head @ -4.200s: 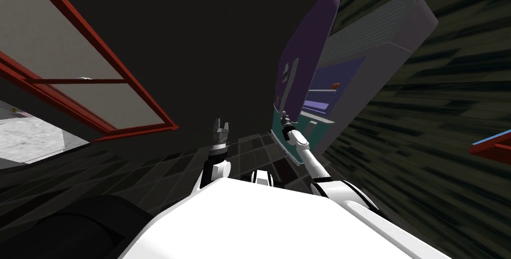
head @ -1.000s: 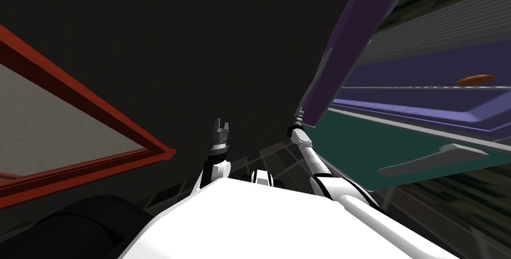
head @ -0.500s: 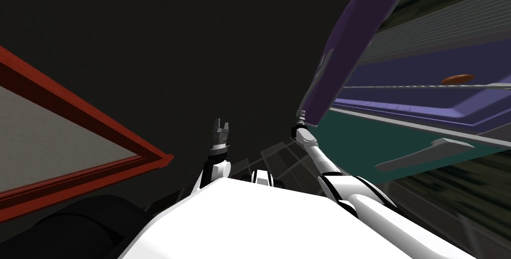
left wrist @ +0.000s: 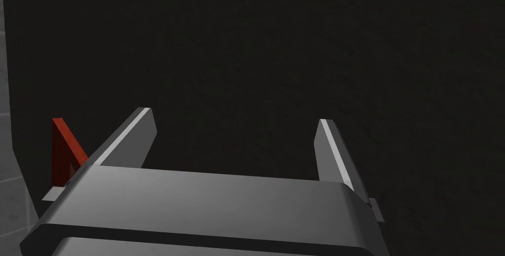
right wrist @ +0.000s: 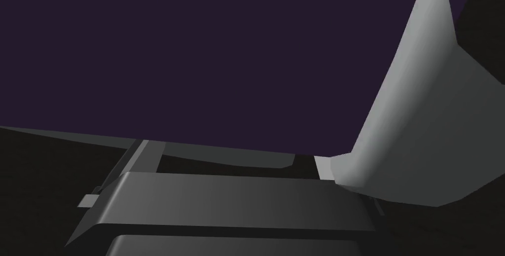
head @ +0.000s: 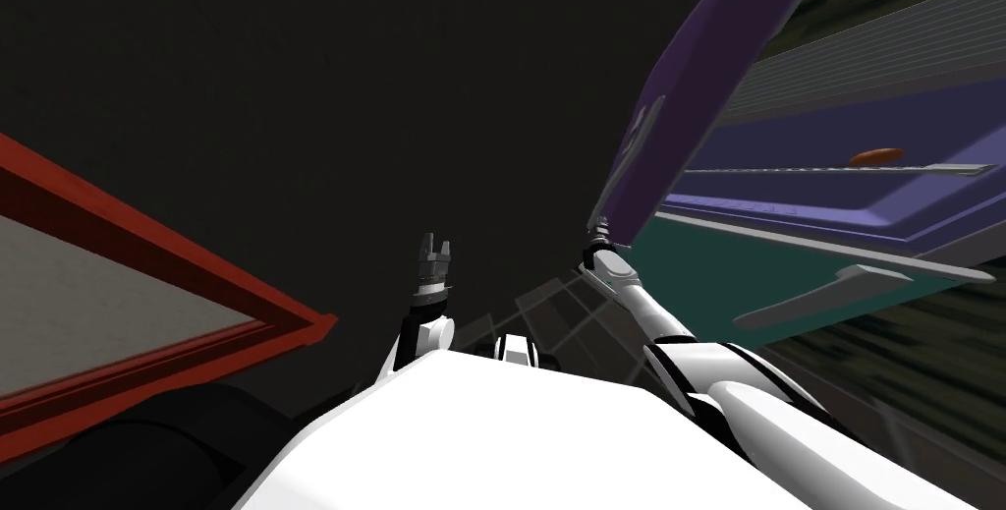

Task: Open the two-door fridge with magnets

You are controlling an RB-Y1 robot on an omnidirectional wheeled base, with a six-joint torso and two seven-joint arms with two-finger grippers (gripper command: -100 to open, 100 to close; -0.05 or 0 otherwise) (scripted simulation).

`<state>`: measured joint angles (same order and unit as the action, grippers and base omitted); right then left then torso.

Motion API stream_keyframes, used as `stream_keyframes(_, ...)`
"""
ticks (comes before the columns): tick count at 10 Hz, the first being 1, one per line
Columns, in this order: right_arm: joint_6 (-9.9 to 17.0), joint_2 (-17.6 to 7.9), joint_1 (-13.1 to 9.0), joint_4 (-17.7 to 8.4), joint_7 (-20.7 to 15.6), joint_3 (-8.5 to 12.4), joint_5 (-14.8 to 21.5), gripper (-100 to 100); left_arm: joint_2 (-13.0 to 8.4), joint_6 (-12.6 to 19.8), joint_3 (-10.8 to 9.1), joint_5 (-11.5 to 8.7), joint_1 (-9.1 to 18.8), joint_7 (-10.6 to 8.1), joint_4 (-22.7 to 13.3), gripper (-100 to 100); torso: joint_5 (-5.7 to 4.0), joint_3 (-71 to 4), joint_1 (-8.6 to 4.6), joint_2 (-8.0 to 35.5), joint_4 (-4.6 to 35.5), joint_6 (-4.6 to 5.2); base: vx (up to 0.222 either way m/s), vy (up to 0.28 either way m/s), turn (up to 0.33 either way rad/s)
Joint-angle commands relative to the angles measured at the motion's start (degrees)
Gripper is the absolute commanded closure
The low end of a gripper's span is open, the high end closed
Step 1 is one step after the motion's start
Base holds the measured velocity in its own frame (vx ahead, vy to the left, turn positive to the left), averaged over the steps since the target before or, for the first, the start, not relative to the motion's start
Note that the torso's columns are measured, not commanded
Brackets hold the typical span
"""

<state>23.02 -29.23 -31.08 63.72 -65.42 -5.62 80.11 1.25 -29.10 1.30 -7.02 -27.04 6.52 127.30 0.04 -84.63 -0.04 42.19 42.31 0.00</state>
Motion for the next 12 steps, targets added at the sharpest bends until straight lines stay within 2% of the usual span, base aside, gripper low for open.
stream_keyframes(1,-1.7,-4.1,-0.8,-2.0,2.8,-1.9,-0.8,-100,0.0,0.0,0.00,0.0,0.0,0.00,0.0,0,-0.07,0.0,-0.18,0.0,0.0,-0.01,0.016,0.111,-0.084)
stream_keyframes(2,-1.7,-5.7,-0.8,-2.0,4.2,-1.9,-0.8,-100,0.0,0.0,0.00,0.0,0.0,0.00,0.0,0,-0.05,-0.1,-0.12,-0.1,0.0,0.09,0.010,0.115,-0.082)
stream_keyframes(3,-3.1,-7.3,-1.5,-3.7,6.2,-3.6,-1.6,-100,0.0,0.0,0.00,0.0,0.0,0.00,0.0,0,0.01,-0.1,-0.18,-0.1,0.1,0.10,0.032,0.143,-0.113)
stream_keyframes(4,-3.1,-9.0,-1.5,-3.7,8.4,-3.6,-1.6,-100,0.0,0.0,0.00,0.0,0.0,0.00,0.0,0,0.01,-0.1,-0.09,-0.1,0.1,0.09,0.017,0.134,-0.072)
stream_keyframes(5,-3.1,-9.5,-1.5,-3.7,8.4,-3.6,-1.6,-100,0.0,0.0,0.00,0.0,0.0,0.00,0.0,0,0.04,-0.1,-0.15,-0.1,0.1,0.04,0.001,0.064,-0.008)
stream_keyframes(6,-4.5,-11.7,-2.2,-5.4,12.0,-5.4,-2.3,-100,0.0,0.0,-0.01,0.0,0.0,0.00,0.0,0,0.03,0.0,-0.26,0.0,0.2,0.01,0.020,0.105,-0.112)
stream_keyframes(7,-4.5,-13.0,-2.2,-5.4,12.1,-5.4,-2.3,-100,0.0,0.0,0.00,0.0,0.0,0.00,0.0,0,0.06,0.0,-0.14,0.0,0.2,0.10,0.009,0.115,-0.076)
stream_keyframes(8,-4.5,-13.2,-2.2,-5.4,12.1,-5.4,-2.3,-100,0.0,0.0,0.00,0.0,0.0,0.00,0.0,0,0.16,0.0,-0.06,0.0,0.3,0.01,-0.006,0.059,0.005)
stream_keyframes(9,-5.9,-15.1,-2.9,-7.1,13.7,-7.1,-3.1,-100,0.0,0.0,-0.01,0.0,0.0,0.00,0.0,0,0.23,0.0,-0.10,0.1,0.3,-0.02,0.005,0.106,-0.105)
stream_keyframes(10,-5.9,-16.5,-2.9,-7.1,15.8,-7.1,-3.1,-100,0.0,0.0,0.00,0.0,0.0,0.00,0.0,0,0.24,0.0,0.05,0.0,0.3,0.09,0.013,0.112,-0.079)
stream_keyframes(12,-5.9,-16.9,-2.9,-7.1,15.8,-7.1,-3.1,-100,0.0,0.0,-0.01,0.0,0.0,0.00,0.0,0,0.21,0.1,0.00,0.1,0.3,-0.13,0.004,0.032,0.003)
